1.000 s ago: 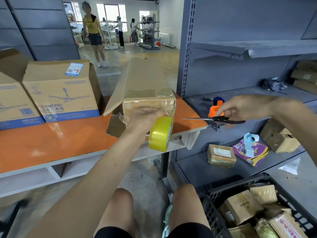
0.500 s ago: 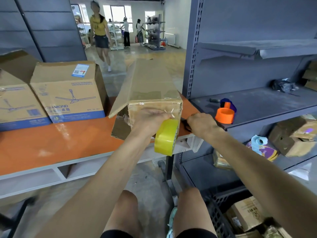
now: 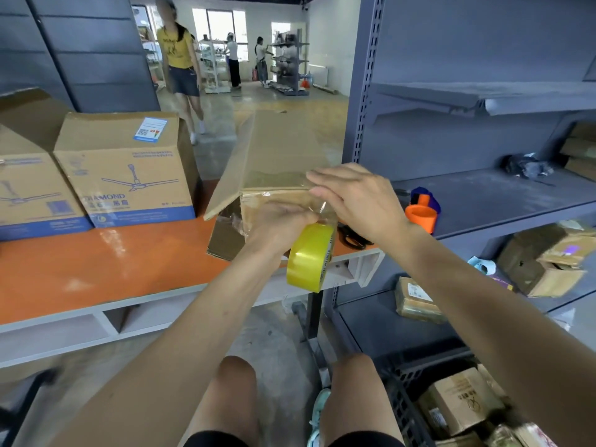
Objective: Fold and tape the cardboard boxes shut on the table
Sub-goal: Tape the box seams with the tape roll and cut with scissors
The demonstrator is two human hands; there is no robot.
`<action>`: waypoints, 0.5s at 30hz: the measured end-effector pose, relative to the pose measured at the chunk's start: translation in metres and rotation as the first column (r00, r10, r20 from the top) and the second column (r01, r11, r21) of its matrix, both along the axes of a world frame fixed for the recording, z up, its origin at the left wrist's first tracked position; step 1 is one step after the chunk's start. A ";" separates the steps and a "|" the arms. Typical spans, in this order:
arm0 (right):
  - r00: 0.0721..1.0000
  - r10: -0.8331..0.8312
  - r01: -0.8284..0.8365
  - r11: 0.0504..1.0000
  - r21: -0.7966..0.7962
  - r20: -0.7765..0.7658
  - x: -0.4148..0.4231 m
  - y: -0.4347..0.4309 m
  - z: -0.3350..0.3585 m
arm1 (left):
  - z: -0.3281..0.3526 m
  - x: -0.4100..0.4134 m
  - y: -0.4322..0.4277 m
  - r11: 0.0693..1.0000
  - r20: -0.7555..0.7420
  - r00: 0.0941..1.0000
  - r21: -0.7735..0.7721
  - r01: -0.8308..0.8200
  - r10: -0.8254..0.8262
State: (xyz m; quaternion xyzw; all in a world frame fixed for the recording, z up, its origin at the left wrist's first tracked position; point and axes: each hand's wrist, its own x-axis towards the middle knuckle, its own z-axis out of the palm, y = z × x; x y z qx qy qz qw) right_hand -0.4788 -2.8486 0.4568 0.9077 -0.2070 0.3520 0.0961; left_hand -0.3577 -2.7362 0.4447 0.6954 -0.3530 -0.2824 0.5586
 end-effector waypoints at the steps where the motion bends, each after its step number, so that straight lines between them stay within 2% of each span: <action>1: 0.999 0.011 -0.010 0.999 -0.046 0.031 0.000 -0.001 -0.005 | 0.000 0.000 0.000 1.000 -0.007 1.000 0.003 -0.007 0.007; 5: 0.997 -0.003 0.024 0.968 -0.251 0.081 0.002 -0.001 -0.017 | 0.000 0.004 -0.002 1.000 -0.020 1.000 0.011 -0.002 0.002; 7: 0.997 -0.009 0.031 0.961 -0.275 0.080 0.001 -0.002 -0.020 | -0.004 0.004 0.005 0.998 -0.040 0.999 0.056 0.037 -0.035; 10: 0.997 0.005 0.010 0.979 -0.201 0.075 0.000 -0.004 -0.023 | -0.017 0.005 0.022 0.997 -0.059 0.997 0.053 0.054 -0.051; 15: 1.000 0.007 -0.008 1.000 -0.016 -0.023 -0.003 0.001 -0.026 | -0.011 0.026 0.051 0.993 0.104 0.992 -0.097 -0.064 0.074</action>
